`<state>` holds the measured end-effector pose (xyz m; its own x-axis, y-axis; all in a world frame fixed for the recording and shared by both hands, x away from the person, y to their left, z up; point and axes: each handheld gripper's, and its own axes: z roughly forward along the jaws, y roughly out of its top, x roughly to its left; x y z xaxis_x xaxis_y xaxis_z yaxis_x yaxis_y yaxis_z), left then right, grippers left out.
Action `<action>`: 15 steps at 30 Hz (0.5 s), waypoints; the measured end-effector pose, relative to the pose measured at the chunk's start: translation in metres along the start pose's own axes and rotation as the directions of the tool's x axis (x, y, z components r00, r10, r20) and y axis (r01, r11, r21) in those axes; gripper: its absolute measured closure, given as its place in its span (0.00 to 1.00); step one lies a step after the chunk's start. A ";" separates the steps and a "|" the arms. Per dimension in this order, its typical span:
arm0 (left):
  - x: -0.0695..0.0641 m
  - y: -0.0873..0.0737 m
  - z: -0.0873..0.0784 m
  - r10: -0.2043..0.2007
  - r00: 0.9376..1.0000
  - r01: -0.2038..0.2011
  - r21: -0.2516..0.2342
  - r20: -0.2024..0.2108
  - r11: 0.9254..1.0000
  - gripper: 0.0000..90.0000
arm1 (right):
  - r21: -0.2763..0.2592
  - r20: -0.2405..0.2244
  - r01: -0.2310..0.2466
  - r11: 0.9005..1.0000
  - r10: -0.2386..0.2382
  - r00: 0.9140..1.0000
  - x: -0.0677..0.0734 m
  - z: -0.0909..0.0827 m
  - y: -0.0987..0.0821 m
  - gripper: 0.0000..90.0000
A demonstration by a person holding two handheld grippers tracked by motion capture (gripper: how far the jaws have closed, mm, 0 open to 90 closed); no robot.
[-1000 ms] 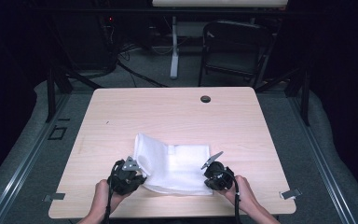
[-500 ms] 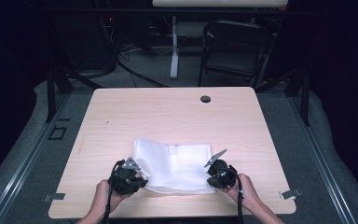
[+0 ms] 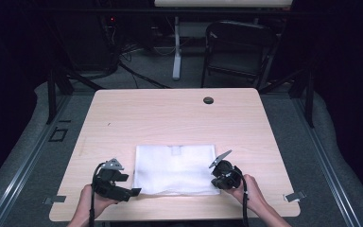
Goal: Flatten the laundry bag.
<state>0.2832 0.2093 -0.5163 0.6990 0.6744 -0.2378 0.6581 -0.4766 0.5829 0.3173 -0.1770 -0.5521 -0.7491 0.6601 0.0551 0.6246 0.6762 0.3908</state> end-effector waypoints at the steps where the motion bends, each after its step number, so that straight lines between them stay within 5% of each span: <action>1: 0.001 0.001 -0.003 -0.008 1.000 0.008 -0.020 -0.005 1.000 0.20 | 0.000 0.000 0.000 1.000 0.000 1.000 0.000 0.000 0.000 1.00; 2: 0.001 0.003 -0.006 -0.009 1.000 0.008 -0.046 -0.014 0.999 0.18 | -0.005 -0.017 0.000 1.000 -0.001 1.000 -0.001 -0.003 0.001 0.90; 7: 0.000 0.019 -0.010 0.021 0.999 -0.026 -0.106 -0.045 0.994 0.16 | -0.058 -0.034 -0.002 0.998 0.001 0.999 -0.001 -0.015 0.000 0.73; 15: -0.012 0.049 0.012 0.126 0.991 -0.129 -0.116 -0.034 0.985 0.13 | -0.074 -0.025 -0.041 0.996 0.039 0.999 -0.008 -0.036 -0.012 0.22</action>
<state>0.3102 0.1709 -0.4939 0.7665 0.6277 -0.1361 0.5256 -0.4912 0.6947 0.3081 -0.2022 -0.5243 -0.7295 0.6776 0.0931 0.6364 0.6226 0.4553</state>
